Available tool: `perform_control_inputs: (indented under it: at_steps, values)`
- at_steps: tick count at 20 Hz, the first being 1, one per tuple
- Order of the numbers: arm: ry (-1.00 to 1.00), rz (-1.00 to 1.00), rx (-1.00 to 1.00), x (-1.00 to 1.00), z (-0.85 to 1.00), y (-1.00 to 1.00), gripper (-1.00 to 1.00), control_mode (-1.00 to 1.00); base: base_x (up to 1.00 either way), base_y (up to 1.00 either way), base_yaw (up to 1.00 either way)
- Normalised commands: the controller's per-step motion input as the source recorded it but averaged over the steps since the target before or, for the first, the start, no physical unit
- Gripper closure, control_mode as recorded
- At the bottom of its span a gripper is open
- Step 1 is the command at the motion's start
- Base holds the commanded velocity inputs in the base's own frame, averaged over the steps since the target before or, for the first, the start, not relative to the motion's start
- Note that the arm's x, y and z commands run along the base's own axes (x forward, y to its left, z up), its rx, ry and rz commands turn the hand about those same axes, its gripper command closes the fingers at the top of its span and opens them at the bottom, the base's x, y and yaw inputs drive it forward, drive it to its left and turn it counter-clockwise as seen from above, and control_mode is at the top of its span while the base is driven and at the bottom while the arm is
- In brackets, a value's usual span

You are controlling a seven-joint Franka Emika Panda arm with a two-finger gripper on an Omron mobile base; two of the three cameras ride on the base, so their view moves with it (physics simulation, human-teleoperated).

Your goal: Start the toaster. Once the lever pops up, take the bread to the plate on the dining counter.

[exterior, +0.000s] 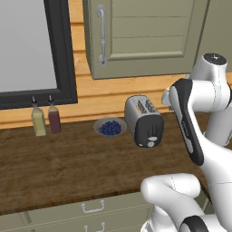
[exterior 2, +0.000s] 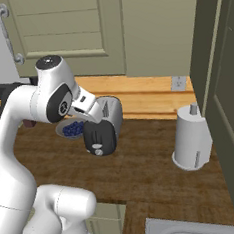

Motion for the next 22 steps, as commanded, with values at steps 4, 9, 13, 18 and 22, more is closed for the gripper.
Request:
perform_control_inputs:
  at_steps: [4, 9, 13, 18, 22]
  values:
    - [0.0, 0.0, 0.0, 0.0, 0.0, 0.0, -1.0, -1.0, 0.0, 0.0, 0.0]
    - [0.0, 0.0, 0.0, 0.0, 0.0, 0.0, -1.0, -1.0, 0.0, 0.0, 0.0]
    - [0.0, 0.0, 0.0, 0.0, 0.0, 0.0, -1.0, -1.0, 0.0, 0.0, 0.0]
    - [0.0, 0.0, 0.0, 0.0, 0.0, 0.0, -1.0, -1.0, 0.0, 0.0, 0.0]
    - [0.0, 0.0, 0.0, 0.0, 0.0, 0.0, -1.0, -1.0, 0.0, 0.0, 0.0]
